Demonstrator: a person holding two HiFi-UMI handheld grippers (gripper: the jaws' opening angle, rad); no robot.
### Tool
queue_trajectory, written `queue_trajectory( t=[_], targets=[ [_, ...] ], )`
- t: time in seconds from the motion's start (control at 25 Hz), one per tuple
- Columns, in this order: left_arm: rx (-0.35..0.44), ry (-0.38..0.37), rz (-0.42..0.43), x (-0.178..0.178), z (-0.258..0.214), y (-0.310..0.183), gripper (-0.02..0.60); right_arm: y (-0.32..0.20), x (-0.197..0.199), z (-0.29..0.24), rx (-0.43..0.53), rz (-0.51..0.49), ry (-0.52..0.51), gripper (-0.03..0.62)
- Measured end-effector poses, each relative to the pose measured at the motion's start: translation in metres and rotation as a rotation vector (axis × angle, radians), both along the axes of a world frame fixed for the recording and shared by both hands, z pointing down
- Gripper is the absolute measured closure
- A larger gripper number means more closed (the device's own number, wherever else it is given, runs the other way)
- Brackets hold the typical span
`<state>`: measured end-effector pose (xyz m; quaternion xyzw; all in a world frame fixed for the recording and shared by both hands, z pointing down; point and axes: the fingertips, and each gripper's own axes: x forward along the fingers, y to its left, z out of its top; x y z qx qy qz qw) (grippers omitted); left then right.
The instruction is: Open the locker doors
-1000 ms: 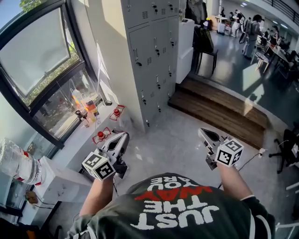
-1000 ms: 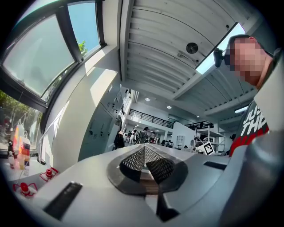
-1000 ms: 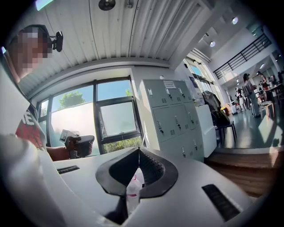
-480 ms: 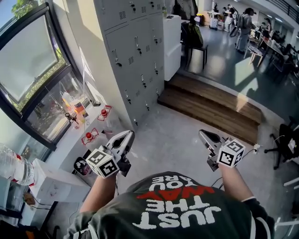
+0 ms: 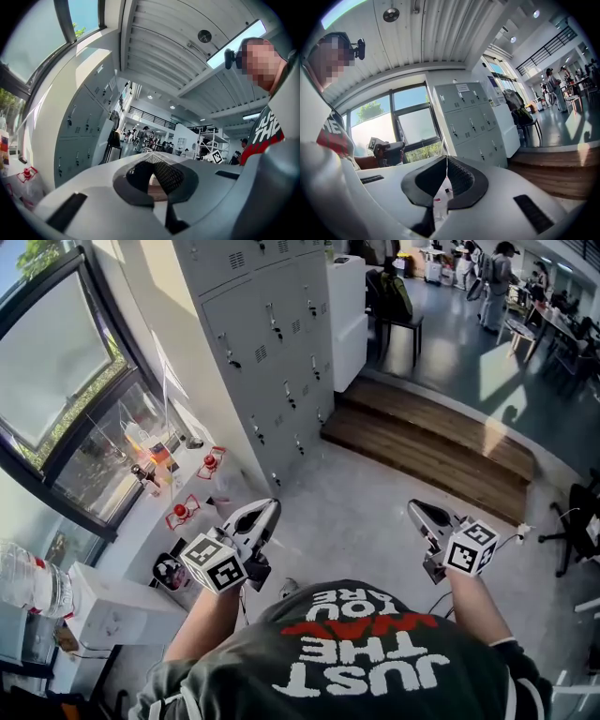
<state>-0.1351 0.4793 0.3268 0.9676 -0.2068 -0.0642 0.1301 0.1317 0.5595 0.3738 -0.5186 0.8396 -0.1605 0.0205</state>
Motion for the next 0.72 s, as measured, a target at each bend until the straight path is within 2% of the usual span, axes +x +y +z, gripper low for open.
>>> queue_trajectory(
  t=[0.12, 0.28, 0.48, 0.72],
  targets=[
    [-0.029, 0.015, 0.008, -0.005, 0.008, -0.032, 0.574, -0.030, -0.011, 0.003, -0.016, -0.007, 0.020, 0.557],
    [-0.032, 0.031, 0.042, -0.022, 0.021, -0.100, 0.574, -0.093, -0.028, 0.008, -0.026, 0.016, 0.044, 0.557],
    [-0.037, 0.058, 0.085, -0.054, 0.021, -0.220, 0.574, -0.209, -0.064, 0.009, -0.029, 0.067, 0.053, 0.557],
    [0.027, 0.012, 0.158, -0.091, 0.011, -0.351, 0.574, -0.357, -0.124, -0.017, -0.007, 0.057, 0.069, 0.557]
  ],
)
